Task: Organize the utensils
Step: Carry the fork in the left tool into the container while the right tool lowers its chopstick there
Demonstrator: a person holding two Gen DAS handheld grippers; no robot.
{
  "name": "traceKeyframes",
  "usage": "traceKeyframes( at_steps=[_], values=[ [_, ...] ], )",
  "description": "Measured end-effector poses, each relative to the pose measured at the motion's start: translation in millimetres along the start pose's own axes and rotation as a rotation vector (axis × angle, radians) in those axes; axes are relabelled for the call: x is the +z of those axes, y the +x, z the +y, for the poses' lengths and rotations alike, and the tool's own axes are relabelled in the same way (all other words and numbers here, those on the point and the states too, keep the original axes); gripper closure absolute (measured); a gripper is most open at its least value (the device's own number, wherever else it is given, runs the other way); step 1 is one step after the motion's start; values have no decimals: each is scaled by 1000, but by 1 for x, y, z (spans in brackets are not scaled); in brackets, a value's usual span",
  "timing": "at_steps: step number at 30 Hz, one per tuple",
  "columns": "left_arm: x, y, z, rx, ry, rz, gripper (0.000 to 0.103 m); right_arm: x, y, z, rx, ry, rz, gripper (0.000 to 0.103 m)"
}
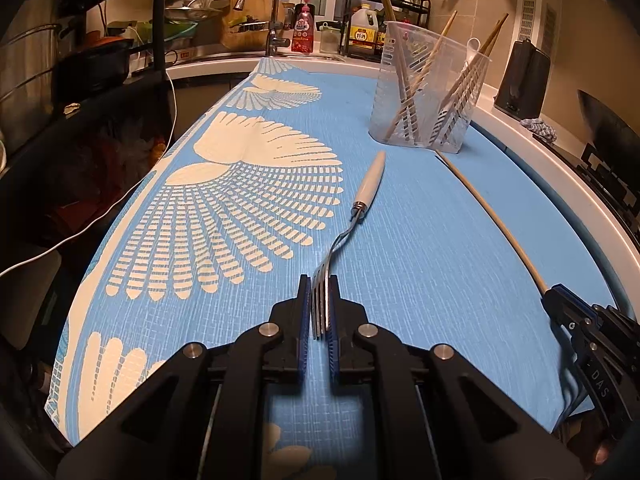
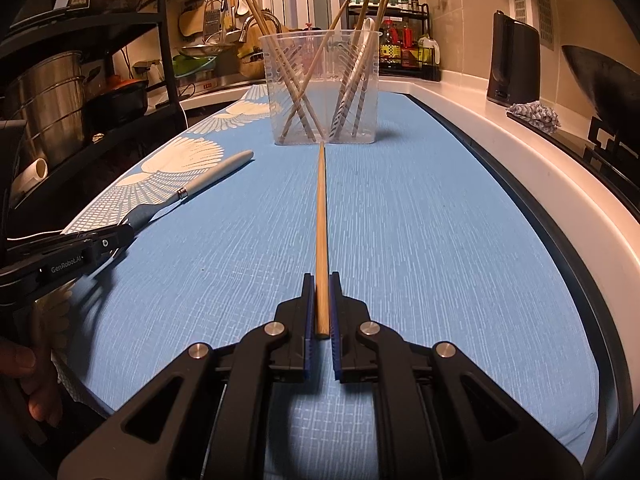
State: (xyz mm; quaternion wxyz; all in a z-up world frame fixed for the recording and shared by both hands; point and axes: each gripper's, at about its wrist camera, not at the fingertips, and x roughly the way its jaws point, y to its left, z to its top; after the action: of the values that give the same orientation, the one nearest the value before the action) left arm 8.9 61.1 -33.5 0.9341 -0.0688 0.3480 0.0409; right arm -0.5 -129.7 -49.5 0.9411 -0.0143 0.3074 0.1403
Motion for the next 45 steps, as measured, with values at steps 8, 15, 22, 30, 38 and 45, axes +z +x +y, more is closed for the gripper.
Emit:
traceKeyframes(
  at_steps=[8,15,22,30,38,45],
  values=[
    [2,-3,-1,2,4,-4,100,5,-6,-1,-10,-2,0,96],
    [20,-34,-2,36,41,-127,101,36,-43,-2,-28,-10,-96,96],
    [55,-61,-5,35,86,-238,102,87,-77,-6,-42,-53,-198,97],
    [106,-74,-9,-8,126,-289,101,156,-75,-19,-17,-51,-201,97],
    [184,-85,-26,-78,190,-248,101,238,-84,-20,30,-81,-185,97],
    [276,-112,-44,-131,209,-290,102,316,-123,-22,90,-112,-209,97]
  ],
)
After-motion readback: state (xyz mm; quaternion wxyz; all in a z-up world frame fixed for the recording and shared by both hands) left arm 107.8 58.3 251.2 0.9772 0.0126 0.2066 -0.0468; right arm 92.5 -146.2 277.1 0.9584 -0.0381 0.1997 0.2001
